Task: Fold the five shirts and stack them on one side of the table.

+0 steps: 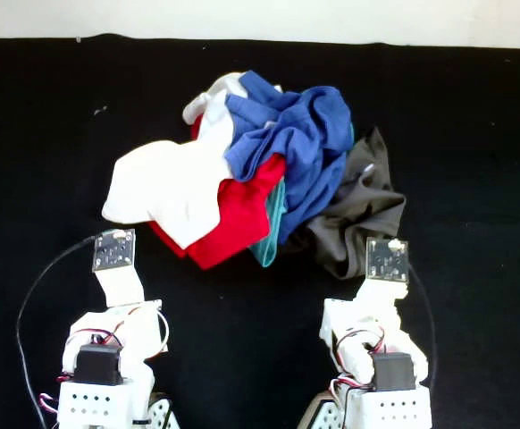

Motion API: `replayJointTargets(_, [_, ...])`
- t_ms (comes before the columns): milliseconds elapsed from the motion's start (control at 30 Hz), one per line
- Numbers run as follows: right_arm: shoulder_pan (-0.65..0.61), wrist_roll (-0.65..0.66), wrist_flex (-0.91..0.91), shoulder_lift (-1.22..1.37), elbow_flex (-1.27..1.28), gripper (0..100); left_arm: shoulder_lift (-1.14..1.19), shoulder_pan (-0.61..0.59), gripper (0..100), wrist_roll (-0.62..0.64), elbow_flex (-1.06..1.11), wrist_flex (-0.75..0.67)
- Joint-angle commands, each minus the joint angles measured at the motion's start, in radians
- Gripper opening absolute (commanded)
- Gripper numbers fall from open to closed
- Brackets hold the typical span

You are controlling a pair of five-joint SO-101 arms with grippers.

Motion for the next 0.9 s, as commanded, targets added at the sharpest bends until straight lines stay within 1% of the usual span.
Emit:
replayJointTargets(0, [-0.005, -0.011, 0.002, -0.01, 0.13, 0.5, -0.007, -0.002, 1, -0.008, 0.012, -0.052])
replayJointTargets(133, [-0.005, -0.011, 0.002, -0.01, 0.13, 0.5, -0.007, -0.007, 1, -0.006, 0.012, -0.227])
replayJointTargets(233, [-0.005, -0.011, 0.002, -0.01, 0.13, 0.5, -0.007, -0.008, 1, -0.005, 0.004, -0.307])
replayJointTargets(433, [-0.005, -0.011, 0.002, -0.01, 0.13, 0.5, -0.008, -0.002, 1, -0.015, -0.111, -0.313])
replayJointTargets(467, [-0.005, -0.011, 0.002, -0.01, 0.13, 0.5, -0.008, -0.002, 1, -0.037, -0.133, -0.328])
replayJointTargets(500, [-0.005, -0.011, 0.002, -0.01, 0.13, 0.5, -0.008, -0.002, 3, -0.08, -0.15, -0.345])
replayJointTargets(567, [-0.005, -0.011, 0.002, -0.01, 0.13, 0.5, -0.005, -0.002, 10, -0.167, -0.18, -0.382])
replayJointTargets(600, [-0.005, -0.011, 0.002, -0.01, 0.13, 0.5, -0.001, -0.002, 15, -0.178, -0.194, -0.397])
replayJointTargets(667, [-0.005, -0.011, 0.002, -0.01, 0.13, 0.5, 0.001, -0.002, 21, -0.153, -0.219, -0.413])
replayJointTargets(800, [-0.005, -0.011, 0.002, -0.01, 0.13, 0.5, 0.008, -0.002, 22, -0.152, -0.315, -0.414])
replayJointTargets(867, [-0.005, -0.011, 0.002, -0.01, 0.13, 0.5, 0.067, 0.024, 22, -0.158, -0.38, -0.413])
